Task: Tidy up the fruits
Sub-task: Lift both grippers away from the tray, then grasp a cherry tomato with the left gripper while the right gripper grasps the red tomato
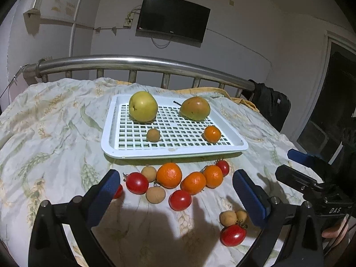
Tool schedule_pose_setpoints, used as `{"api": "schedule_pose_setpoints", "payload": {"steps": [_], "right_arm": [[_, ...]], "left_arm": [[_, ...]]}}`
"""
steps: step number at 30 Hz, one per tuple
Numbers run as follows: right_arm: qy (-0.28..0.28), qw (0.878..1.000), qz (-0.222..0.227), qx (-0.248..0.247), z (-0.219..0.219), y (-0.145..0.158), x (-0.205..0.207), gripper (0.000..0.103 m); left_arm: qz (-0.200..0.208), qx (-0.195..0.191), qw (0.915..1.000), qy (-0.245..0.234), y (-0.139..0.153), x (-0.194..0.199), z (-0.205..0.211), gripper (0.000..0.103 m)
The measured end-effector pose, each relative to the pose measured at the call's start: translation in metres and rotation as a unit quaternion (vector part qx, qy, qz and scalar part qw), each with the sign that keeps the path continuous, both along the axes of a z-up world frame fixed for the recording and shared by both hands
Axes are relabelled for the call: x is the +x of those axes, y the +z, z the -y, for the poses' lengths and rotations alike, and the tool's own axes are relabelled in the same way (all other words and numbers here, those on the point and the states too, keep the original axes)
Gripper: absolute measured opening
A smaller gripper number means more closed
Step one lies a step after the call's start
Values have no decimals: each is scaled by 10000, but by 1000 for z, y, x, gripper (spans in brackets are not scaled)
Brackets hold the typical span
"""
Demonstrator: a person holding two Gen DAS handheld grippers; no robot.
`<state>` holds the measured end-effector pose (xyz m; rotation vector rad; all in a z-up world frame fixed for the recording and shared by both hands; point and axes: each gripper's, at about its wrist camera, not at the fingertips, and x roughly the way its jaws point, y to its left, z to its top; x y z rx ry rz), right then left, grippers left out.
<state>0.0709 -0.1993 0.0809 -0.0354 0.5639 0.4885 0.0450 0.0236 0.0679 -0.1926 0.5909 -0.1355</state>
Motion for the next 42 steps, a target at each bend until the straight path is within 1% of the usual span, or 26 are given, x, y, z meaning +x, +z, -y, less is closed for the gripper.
{"api": "schedule_pose_setpoints", "payload": {"steps": [6,8,11,14,18,23,26,28,30,33,37,39,42], "right_arm": [[63,9997,-212,-38,2,-6,3,103],[130,9993,-360,3,2,-9,4,103],[328,9977,-593,74,0,-15,6,103],[450,9964,-720,-17,-5,-20,4,103],[680,9935,-916,-20,-10,-26,3,101],[962,9886,-1151,-137,-18,-37,-4,94],[1165,9850,-1249,-242,-24,-42,-10,89],[1299,9822,-1333,-261,-28,-45,-14,85],[1332,9813,-1344,-363,-31,-47,-16,84],[1371,9793,-1429,-414,-33,-52,-15,79],[1332,9784,-1509,-474,-35,-57,-12,79],[1340,9780,-1511,-514,-37,-59,-12,79],[1355,9774,-1493,-633,-42,-63,-12,79]], "left_arm": [[-271,1,9996,101,-11,7,-4,102],[-409,6,9991,84,-16,10,-4,102],[-505,130,9986,43,-22,11,0,102],[-684,296,9972,0,-31,13,4,101],[-862,253,9959,-79,-38,17,4,92],[-964,222,9950,-149,-42,17,4,84],[-995,282,9942,-301,-44,15,10,79],[-1030,349,9930,-457,-46,15,17,72],[-1073,392,9917,-598,-48,17,22,68],[-1138,441,9899,-716,-51,19,29,66],[-1203,379,9891,-765,-54,23,29,59],[-1210,394,9890,-755,-55,25,30,58],[-1227,401,9887,-757,-56,29,30,53]]}}
